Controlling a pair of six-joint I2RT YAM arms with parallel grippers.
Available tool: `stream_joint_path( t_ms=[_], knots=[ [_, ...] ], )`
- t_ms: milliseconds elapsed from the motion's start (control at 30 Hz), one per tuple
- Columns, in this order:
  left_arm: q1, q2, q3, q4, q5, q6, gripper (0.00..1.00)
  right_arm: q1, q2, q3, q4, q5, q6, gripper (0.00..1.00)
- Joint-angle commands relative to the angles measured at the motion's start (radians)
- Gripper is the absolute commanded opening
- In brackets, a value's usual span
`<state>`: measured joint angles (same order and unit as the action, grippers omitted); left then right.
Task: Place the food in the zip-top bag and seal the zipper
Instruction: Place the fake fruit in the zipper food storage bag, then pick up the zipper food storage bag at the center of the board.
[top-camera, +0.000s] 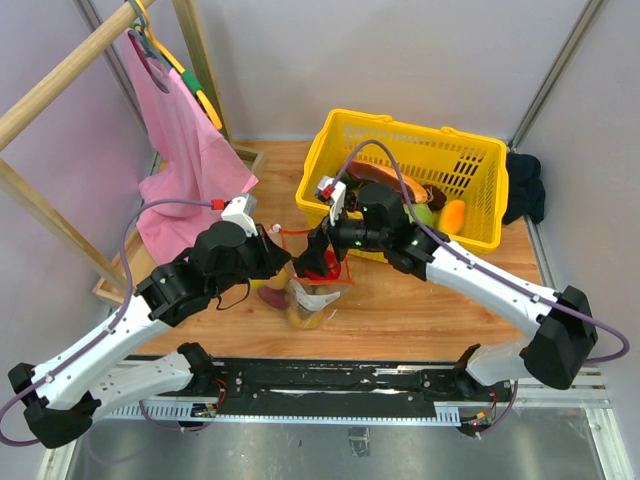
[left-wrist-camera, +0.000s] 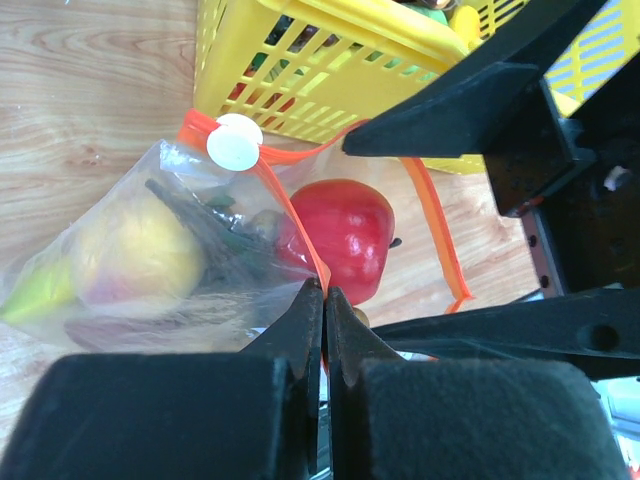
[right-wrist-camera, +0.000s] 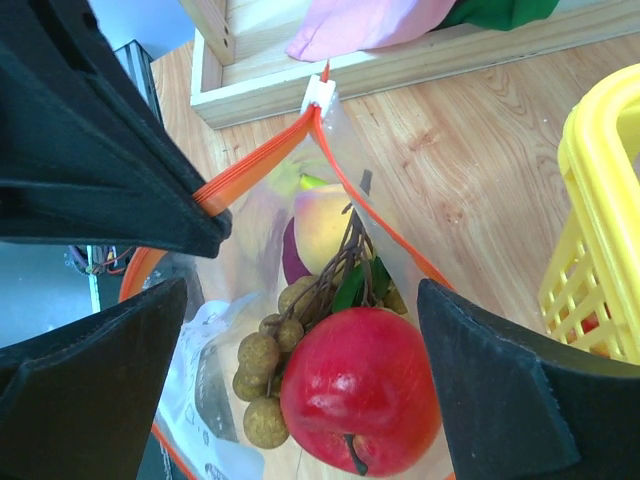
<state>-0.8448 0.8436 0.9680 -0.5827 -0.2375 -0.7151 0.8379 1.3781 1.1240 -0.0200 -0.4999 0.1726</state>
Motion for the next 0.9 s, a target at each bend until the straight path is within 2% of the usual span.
stream_joint_path(
  t_ms=[0,200,333,433,667,867],
  knots=[
    [-0.002,-0.021,-0.005,0.047,-0.006,-0.007,0.00,0.022,-0.088,0.065,-0.106,0.060,-0.049,0.99],
    [-0.002,-0.027,-0.009,0.046,-0.013,-0.008,0.00,0.022,-0.168,0.080,-0.347,0.222,-0.090,0.99],
    [-0.002,-0.029,-0.009,0.043,-0.017,-0.008,0.00,0.022,-0.213,0.059,-0.450,0.244,-0.091,1.00],
    [-0.002,-0.035,-0.009,0.041,-0.024,-0.010,0.00,0.030,-0.245,0.007,-0.463,0.244,-0.090,0.97],
    [-0.001,-0.042,-0.009,0.034,-0.035,-0.017,0.00,0.061,-0.244,-0.052,-0.470,0.207,-0.122,0.86],
    [-0.002,-0.044,-0.012,0.035,-0.038,-0.019,0.01,0.110,-0.206,-0.052,-0.472,0.236,-0.160,0.67]
  ],
)
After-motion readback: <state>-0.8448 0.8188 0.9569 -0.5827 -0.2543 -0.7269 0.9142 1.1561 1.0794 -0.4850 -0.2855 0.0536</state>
